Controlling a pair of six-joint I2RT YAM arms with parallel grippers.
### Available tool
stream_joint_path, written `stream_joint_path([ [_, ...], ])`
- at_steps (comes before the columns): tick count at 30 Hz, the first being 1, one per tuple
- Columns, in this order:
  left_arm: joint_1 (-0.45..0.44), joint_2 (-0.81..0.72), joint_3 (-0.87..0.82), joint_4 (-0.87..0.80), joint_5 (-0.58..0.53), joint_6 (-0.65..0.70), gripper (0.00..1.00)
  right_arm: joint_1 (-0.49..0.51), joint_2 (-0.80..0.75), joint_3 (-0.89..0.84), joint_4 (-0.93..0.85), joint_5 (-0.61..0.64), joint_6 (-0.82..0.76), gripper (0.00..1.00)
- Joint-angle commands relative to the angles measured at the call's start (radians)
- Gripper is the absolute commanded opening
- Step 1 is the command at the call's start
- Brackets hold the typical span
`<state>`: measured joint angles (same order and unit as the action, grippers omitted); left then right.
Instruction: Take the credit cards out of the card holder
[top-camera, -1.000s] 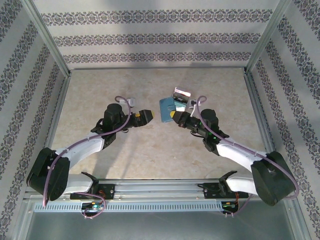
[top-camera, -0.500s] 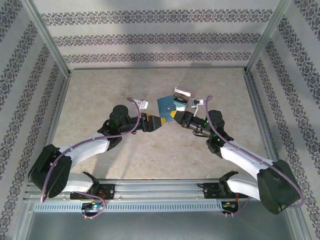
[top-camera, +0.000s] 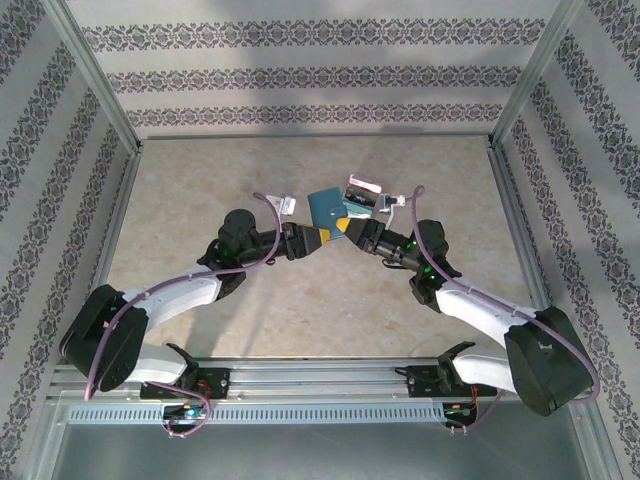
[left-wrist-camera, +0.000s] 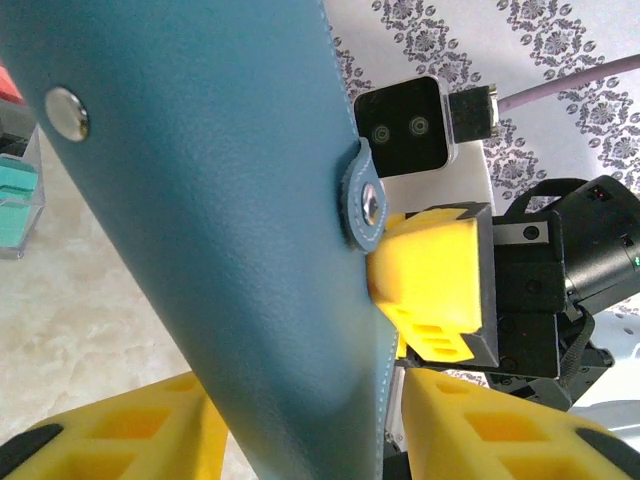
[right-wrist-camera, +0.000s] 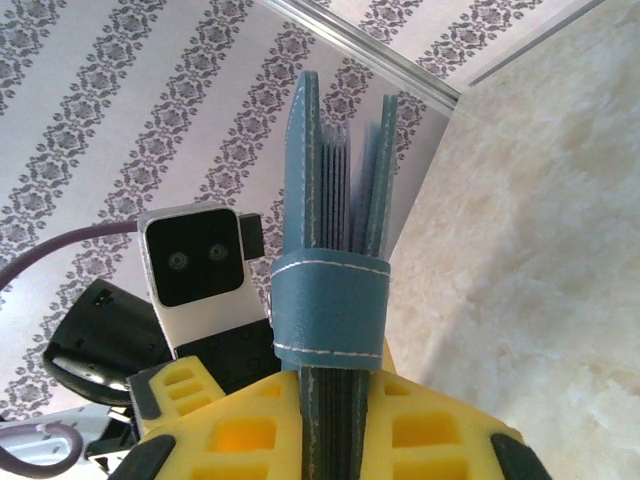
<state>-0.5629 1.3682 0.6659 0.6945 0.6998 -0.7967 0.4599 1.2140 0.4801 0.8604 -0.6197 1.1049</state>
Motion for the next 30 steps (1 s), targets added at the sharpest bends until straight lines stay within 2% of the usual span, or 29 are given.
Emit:
stream_joint_path([
  [1,-0.009,0.015,-0.007,0.111,0.013,-0.029,0.44,-0.004,0.010,0.002,0.094,-0.035,0.016,0.00],
  [12,-0.009,0.015,-0.015,0.107,-0.009,-0.028,0.09,0.002,0.051,-0.026,0.072,-0.010,-0.009,0.00],
  [14,-0.010,0.011,-0.018,0.082,-0.018,-0.011,0.04,0.003,0.051,-0.031,0.047,0.002,-0.020,0.07],
  [16,-0.009,-0.002,-0.018,0.032,-0.036,0.018,0.00,0.005,0.046,-0.033,0.003,0.021,-0.041,0.21],
  [20,-0.009,-0.044,-0.003,-0.143,-0.095,0.116,0.00,0.034,-0.018,-0.006,-0.254,0.126,-0.148,0.32],
  [25,-0.013,-0.099,0.024,-0.414,-0.213,0.264,0.00,0.137,-0.129,0.099,-0.706,0.421,-0.325,0.36],
  [27,-0.017,-0.105,0.026,-0.468,-0.243,0.293,0.00,0.171,-0.152,0.136,-0.821,0.533,-0.350,0.41],
  [30,-0.038,-0.089,0.031,-0.519,-0.281,0.319,0.00,0.200,-0.168,0.161,-0.883,0.598,-0.348,0.42],
])
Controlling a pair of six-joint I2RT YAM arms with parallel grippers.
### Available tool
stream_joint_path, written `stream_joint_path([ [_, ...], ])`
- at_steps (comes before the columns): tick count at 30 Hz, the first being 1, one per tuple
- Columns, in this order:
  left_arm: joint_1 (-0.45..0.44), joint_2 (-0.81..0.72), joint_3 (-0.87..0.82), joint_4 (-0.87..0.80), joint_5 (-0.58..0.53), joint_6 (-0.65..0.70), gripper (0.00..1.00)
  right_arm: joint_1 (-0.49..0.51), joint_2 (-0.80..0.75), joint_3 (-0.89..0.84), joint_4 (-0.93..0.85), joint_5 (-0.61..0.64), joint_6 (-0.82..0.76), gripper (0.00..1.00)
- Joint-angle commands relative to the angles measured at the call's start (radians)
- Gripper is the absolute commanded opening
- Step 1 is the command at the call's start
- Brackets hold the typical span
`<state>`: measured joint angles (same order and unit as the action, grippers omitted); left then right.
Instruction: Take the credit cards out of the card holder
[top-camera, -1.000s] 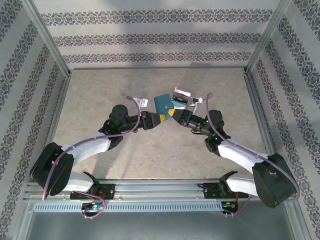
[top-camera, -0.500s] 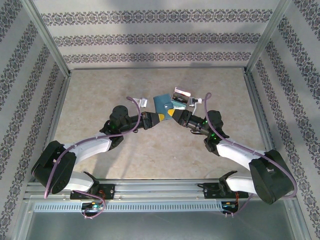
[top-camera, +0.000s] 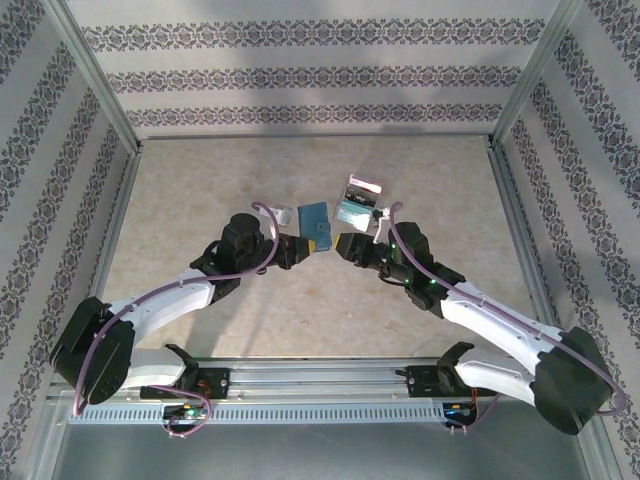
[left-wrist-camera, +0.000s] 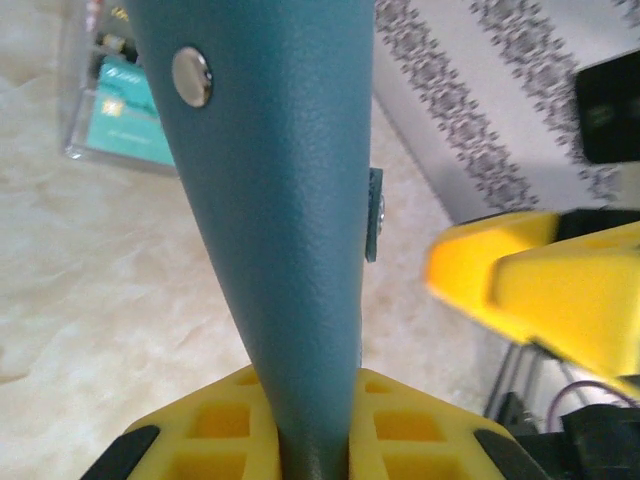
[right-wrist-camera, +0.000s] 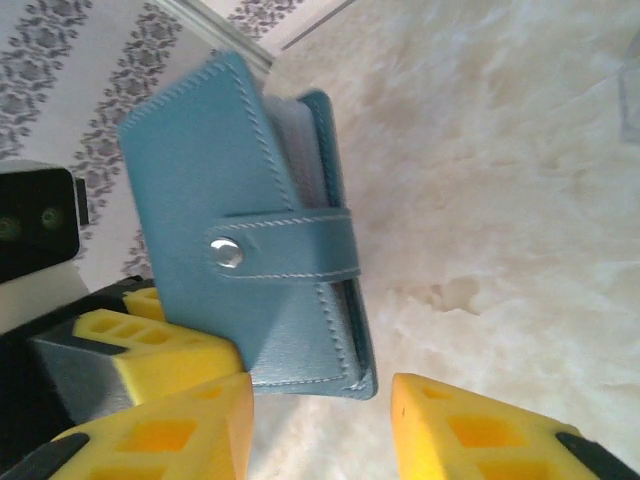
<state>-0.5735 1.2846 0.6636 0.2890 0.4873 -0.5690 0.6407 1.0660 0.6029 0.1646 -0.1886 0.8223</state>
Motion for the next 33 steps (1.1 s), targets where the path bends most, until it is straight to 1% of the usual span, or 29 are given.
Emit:
stream_joint_path([
  [1,-0.041,0.004,0.038,-0.128,-0.079,0.101,0.00,0.030,-0.017,0.045,-0.200,0.177,-0.061,0.42],
  [4,-0.084,0.038,0.052,-0.137,-0.088,0.115,0.00,0.066,0.014,0.079,-0.233,0.189,-0.051,0.42],
  [8,-0.112,0.074,0.050,-0.076,-0.069,0.093,0.00,0.098,0.073,0.117,-0.235,0.159,-0.021,0.41],
  [12,-0.118,0.097,0.050,-0.034,-0.046,0.076,0.00,0.113,0.128,0.153,-0.232,0.131,-0.012,0.40],
  [22,-0.124,0.101,0.046,-0.001,-0.020,0.075,0.00,0.116,0.227,0.210,-0.234,0.125,0.005,0.38],
  [28,-0.124,0.096,0.038,0.033,-0.012,0.058,0.00,0.116,0.256,0.207,-0.239,0.133,0.016,0.38],
  [33,-0.125,0.094,0.039,0.048,-0.005,0.052,0.00,0.116,0.264,0.204,-0.272,0.167,0.014,0.36],
])
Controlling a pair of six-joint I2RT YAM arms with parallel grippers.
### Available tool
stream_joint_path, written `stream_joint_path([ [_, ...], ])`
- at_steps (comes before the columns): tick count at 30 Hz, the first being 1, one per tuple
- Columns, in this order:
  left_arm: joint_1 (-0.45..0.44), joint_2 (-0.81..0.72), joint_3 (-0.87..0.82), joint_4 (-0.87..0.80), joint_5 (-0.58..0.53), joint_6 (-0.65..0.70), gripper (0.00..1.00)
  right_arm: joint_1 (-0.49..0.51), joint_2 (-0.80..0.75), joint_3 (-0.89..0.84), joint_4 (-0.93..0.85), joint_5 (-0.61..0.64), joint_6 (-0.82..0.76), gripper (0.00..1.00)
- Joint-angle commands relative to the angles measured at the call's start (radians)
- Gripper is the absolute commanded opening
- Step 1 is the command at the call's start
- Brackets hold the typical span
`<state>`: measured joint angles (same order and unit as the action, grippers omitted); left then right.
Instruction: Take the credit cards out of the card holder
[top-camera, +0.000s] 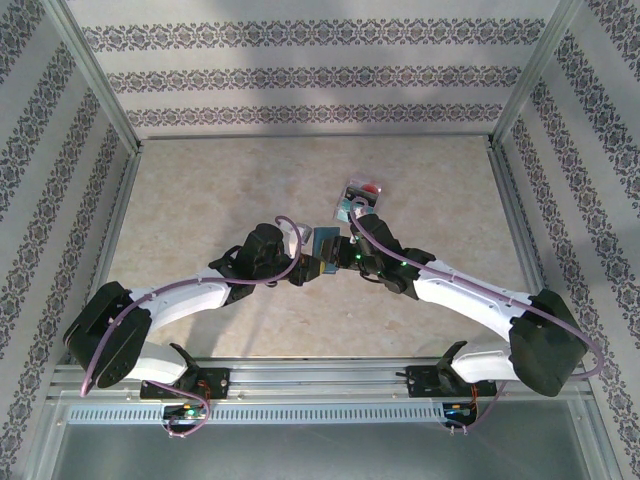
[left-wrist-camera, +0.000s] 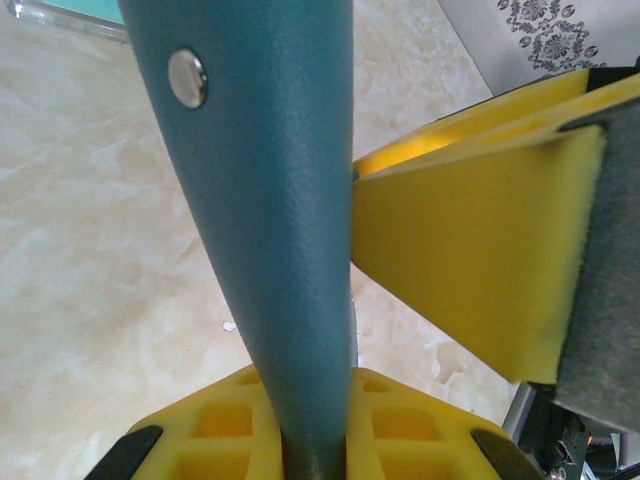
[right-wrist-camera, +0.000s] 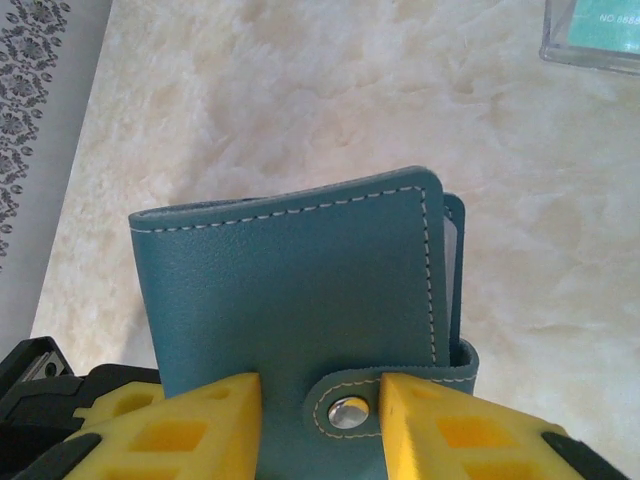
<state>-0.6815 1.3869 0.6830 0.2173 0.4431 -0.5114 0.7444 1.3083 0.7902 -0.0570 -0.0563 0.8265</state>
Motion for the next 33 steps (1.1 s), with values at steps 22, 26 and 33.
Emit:
stream_joint_path([
  [22,-0.016,-0.022,0.028,0.069,-0.028,-0.006,0.00,-0.003,-0.012,0.011,-0.097,0.073,-0.018,0.05],
  [26,-0.016,-0.023,0.029,0.055,-0.048,-0.007,0.00,-0.012,-0.036,-0.005,-0.097,0.075,-0.017,0.03],
  [33,-0.016,-0.024,0.030,0.041,-0.075,-0.012,0.00,-0.031,-0.074,-0.030,-0.099,0.070,-0.021,0.00],
])
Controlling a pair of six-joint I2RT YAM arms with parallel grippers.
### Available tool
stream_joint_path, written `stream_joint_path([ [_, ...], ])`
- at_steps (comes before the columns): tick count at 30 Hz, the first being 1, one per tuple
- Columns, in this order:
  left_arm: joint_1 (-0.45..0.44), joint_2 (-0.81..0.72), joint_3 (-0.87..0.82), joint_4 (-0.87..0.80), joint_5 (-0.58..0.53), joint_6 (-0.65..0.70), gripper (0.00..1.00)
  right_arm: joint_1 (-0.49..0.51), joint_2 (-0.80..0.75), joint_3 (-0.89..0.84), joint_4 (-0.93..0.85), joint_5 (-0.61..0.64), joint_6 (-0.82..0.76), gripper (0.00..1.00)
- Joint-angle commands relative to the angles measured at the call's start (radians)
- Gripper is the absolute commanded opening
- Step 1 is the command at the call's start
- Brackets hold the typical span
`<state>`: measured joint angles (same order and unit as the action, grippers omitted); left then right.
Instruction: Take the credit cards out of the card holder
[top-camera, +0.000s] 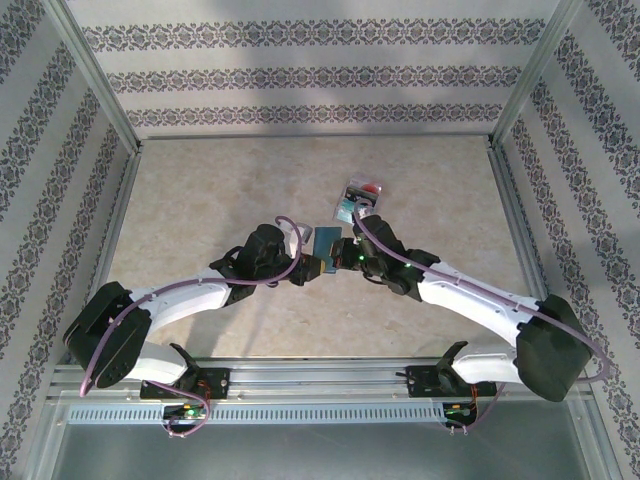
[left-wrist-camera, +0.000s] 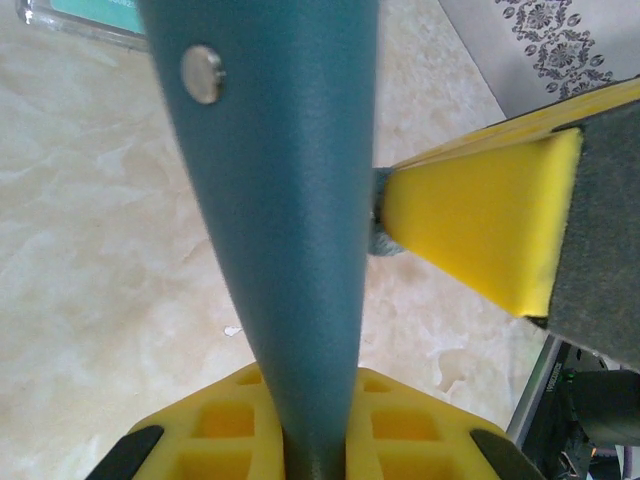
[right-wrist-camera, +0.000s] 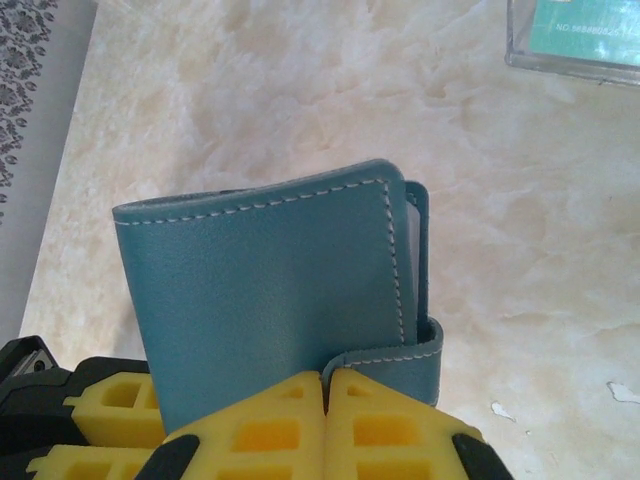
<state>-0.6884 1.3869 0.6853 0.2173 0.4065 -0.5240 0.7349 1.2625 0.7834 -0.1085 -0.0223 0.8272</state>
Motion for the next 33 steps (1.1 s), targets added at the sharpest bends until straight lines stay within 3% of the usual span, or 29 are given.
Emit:
stream_joint_path([
  [1,-0.010,-0.025,0.029,0.039,-0.043,0.000,0.00,-0.026,-0.036,-0.028,-0.046,0.035,-0.023,0.00],
  [12,-0.009,-0.044,0.037,0.006,-0.051,0.032,0.00,-0.081,-0.098,-0.084,-0.051,0.015,-0.035,0.02],
  [22,-0.008,-0.108,0.043,-0.036,-0.009,0.093,0.00,-0.166,-0.165,-0.173,0.097,-0.185,-0.123,0.40],
  [33,-0.008,-0.136,0.031,-0.030,-0.021,0.083,0.00,-0.190,-0.246,-0.260,0.335,-0.354,-0.132,0.62],
])
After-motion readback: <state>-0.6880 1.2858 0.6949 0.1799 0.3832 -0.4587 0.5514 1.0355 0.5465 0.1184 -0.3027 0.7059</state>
